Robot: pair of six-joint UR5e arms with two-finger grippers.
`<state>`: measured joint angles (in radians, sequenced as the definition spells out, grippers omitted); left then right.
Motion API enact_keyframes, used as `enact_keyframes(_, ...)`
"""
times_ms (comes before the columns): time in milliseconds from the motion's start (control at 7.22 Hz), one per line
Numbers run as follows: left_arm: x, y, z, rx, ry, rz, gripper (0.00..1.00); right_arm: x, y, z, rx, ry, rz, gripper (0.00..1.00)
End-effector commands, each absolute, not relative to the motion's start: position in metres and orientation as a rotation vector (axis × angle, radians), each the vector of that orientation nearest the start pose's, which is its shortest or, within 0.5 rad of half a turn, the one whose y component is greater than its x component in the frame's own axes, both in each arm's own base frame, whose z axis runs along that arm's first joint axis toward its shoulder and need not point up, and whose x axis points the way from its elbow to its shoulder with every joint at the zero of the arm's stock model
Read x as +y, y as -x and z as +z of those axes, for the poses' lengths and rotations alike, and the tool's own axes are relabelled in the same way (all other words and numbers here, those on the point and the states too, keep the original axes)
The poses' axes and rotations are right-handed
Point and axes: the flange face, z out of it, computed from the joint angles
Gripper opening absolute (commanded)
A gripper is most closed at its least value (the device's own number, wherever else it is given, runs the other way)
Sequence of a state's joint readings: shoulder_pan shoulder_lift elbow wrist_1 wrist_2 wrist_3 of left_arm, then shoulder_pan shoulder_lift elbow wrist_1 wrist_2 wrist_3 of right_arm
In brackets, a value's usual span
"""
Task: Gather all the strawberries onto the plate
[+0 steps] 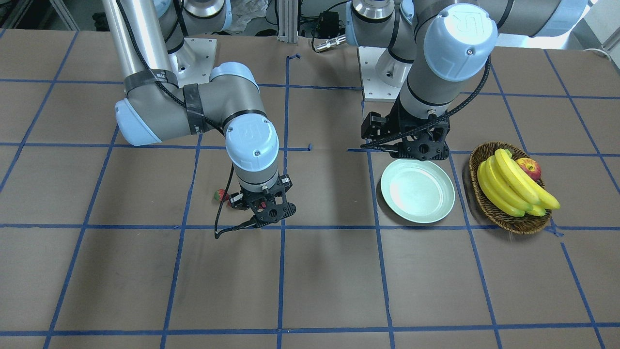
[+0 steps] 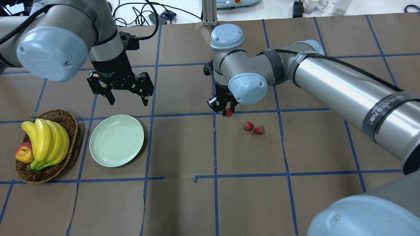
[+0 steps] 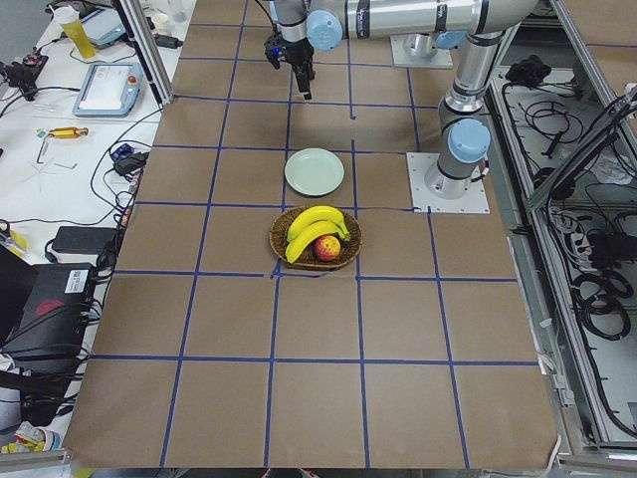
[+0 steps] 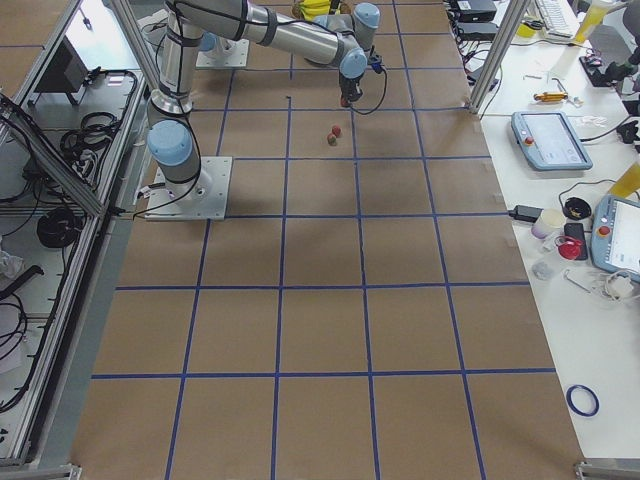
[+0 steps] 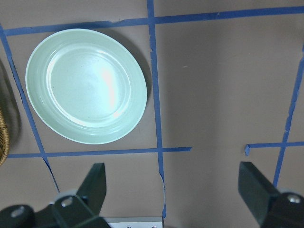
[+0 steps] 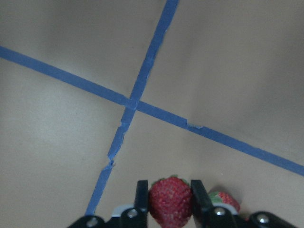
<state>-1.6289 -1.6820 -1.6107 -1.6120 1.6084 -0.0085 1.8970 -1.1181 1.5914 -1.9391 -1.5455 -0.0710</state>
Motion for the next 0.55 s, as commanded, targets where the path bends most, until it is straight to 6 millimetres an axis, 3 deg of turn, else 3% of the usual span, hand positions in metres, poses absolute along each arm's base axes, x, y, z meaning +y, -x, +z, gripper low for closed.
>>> enact_keyframes(0, -0.511, 0.139, 0.408, 3.089, -0.037, 0.299, 1.00, -0.536, -0.355, 0.272, 3.043, 0.671, 0.122, 0.00)
enact_keyframes(277, -0.524, 0.079, 0.406, 3.110, 0.100, 0.311, 1.00, -0.516, -0.388, 0.260, 3.036, 0.728, 0.139, 0.00)
enact_keyframes(415, -0.525, 0.069, 0.406, 3.115, 0.005, 0.316, 1.00, -0.509, -0.398, 0.259, 3.027, 0.758, 0.138, 0.00)
